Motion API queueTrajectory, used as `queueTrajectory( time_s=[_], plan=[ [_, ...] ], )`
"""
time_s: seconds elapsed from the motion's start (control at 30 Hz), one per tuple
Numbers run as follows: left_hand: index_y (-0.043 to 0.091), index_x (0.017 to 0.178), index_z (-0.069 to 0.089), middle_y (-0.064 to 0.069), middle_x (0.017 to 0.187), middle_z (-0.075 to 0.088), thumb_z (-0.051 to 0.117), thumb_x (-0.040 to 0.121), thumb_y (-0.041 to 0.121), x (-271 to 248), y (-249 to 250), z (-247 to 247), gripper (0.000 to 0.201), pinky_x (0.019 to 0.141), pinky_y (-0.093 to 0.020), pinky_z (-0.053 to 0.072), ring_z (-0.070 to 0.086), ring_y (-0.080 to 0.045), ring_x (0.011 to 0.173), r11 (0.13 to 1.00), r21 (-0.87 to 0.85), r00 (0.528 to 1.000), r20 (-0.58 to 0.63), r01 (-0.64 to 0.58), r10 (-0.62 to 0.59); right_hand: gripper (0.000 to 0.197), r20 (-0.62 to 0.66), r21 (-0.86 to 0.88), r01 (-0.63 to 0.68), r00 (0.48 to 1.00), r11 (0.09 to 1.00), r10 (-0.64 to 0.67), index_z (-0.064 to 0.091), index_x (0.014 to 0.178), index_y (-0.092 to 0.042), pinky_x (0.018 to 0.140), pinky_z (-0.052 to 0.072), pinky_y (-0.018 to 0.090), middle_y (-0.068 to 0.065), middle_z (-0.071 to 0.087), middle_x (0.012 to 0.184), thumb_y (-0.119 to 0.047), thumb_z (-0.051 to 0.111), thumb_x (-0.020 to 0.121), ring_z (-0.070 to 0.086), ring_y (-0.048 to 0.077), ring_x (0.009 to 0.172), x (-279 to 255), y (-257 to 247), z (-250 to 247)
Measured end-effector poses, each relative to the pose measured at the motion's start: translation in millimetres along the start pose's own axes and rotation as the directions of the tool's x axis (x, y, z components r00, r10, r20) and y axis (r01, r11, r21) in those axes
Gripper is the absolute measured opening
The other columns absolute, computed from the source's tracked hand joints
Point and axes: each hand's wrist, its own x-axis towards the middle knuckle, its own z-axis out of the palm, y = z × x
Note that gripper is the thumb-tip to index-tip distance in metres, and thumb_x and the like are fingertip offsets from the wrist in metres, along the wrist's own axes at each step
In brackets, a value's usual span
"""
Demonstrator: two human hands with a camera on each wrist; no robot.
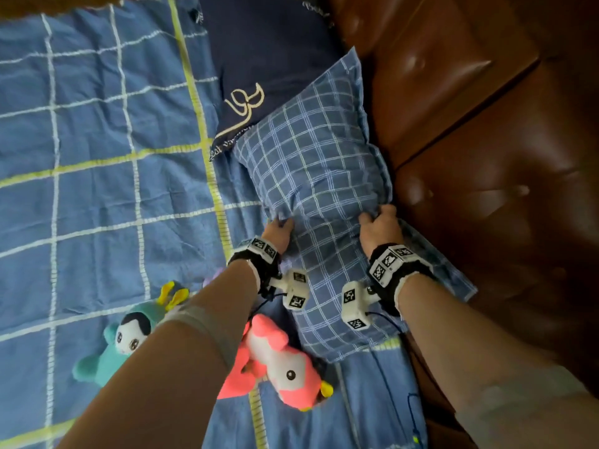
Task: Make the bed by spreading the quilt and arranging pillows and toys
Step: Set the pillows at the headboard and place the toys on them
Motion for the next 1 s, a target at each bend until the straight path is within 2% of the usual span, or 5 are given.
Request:
queueTrajectory(
  time_s=[0.23,0.33,0.47,0.6,1.0],
  plan=[
    [0.015,0.150,0.028,-0.006,0.141,0.046,0.056,0.095,0.041,-51,-26,-13,0.067,0.074,-0.035,0.052,0.058,-0.019,0.088,0.996,-0.059,0.998,0.036,0.062,-0.060,0.075,0.013,-0.008,0.177,0.984,0.984,-0.177,0.034,0.147,-0.020,0.105,0.035,0.029,0.005,0.033,0.152,-0.017,0.074,0.084,0.042,0.025,0.135,-54,6,-32],
    [0.008,0.149,0.033,-0.010,0.146,0.044,0.059,0.095,0.031,-71,-49,-35,0.064,0.101,-0.036,0.043,0.055,-0.030,0.121,0.998,0.055,0.999,-0.034,0.019,-0.017,0.050,-0.087,-0.232,0.283,0.947,0.931,-0.310,0.051,0.124,-0.023,0.094,0.047,0.036,0.005,0.049,0.130,-0.019,0.075,0.080,0.054,0.027,0.114,-99,11,-22],
    [0.027,0.134,0.051,-0.009,0.139,0.052,0.069,0.075,0.042,-88,-122,-73,0.064,0.108,-0.041,0.040,0.051,-0.031,0.124,0.956,0.277,0.988,-0.141,0.097,-0.060,0.025,0.361,-0.217,0.226,0.922,0.950,-0.137,0.061,0.104,-0.026,0.090,0.054,0.040,-0.005,0.068,0.101,-0.021,0.070,0.081,0.066,0.022,0.097,-155,37,35],
    [0.040,0.140,0.038,-0.004,0.149,0.031,0.076,0.069,0.044,-113,-204,-97,0.081,0.116,-0.046,0.024,0.025,-0.030,0.141,0.735,0.658,0.984,-0.163,0.164,-0.074,0.077,0.502,-0.406,0.066,0.850,0.911,0.162,0.038,0.142,-0.021,0.104,0.045,0.044,0.005,0.053,0.138,-0.030,0.073,0.075,0.054,0.033,0.124,-201,95,113],
    [0.009,0.135,0.045,-0.007,0.131,0.056,0.078,0.042,0.077,-141,-282,-42,0.119,0.098,-0.034,0.044,0.056,-0.022,0.119,0.984,0.113,0.990,-0.029,0.137,-0.135,0.084,0.252,-0.329,0.007,0.964,0.944,0.080,0.035,0.131,-0.027,0.080,0.051,0.034,0.003,0.054,0.120,-0.045,0.077,0.060,0.059,0.029,0.103,-275,186,122]
  ],
)
